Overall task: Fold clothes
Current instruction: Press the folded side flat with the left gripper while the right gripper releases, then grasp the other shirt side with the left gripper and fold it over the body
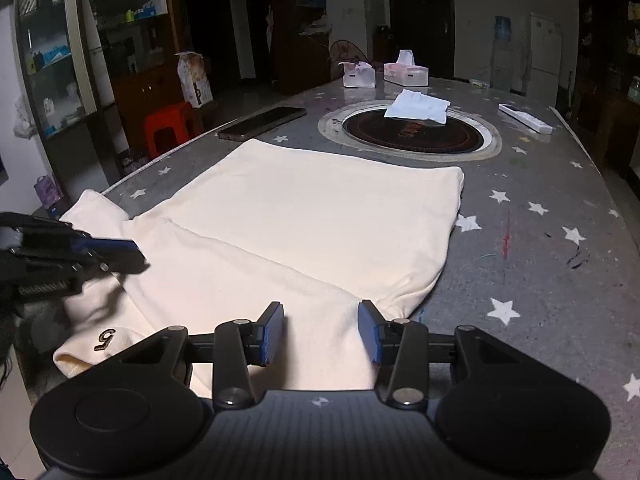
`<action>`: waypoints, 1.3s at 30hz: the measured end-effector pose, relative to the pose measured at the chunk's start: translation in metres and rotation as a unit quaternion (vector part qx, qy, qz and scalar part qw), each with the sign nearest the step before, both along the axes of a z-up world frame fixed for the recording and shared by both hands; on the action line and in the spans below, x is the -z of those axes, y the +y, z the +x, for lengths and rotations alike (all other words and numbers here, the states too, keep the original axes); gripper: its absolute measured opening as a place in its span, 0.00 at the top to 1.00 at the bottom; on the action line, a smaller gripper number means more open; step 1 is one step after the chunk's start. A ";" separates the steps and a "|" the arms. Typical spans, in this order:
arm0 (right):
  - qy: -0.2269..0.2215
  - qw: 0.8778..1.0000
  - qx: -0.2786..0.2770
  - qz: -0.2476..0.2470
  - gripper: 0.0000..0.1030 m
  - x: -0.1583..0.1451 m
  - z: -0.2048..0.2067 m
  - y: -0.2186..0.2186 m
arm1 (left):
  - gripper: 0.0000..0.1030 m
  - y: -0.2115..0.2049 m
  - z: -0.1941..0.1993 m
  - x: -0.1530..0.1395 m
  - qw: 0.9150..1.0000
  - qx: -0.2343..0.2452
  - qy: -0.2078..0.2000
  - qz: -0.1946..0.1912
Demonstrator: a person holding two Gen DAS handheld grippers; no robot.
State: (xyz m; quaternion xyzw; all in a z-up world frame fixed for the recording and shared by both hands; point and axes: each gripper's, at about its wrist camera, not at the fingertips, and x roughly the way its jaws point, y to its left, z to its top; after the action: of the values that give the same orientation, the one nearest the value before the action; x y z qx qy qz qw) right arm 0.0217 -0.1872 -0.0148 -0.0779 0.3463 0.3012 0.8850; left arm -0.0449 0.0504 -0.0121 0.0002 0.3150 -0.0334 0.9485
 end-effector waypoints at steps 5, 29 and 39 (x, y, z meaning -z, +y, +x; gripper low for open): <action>-0.008 1.000 -0.011 0.002 0.60 -0.004 -0.005 0.002 | 0.72 0.029 -0.012 -0.005 0.997 -0.075 -0.010 0.003; -0.033 0.999 -0.029 0.016 0.54 -0.028 -0.029 0.008 | 0.54 0.213 -0.037 0.024 0.917 -0.363 0.010 -0.167; -0.038 0.999 -0.021 0.023 0.54 -0.030 -0.036 0.001 | 0.92 0.236 -0.064 0.028 0.890 -0.355 -0.037 -0.285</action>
State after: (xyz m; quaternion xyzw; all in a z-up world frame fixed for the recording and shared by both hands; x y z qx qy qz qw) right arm -0.0138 -0.1860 0.0156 -0.0758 0.3032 0.3241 0.8929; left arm -0.1085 0.2868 -0.0403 -0.3806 0.2353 0.2173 0.8675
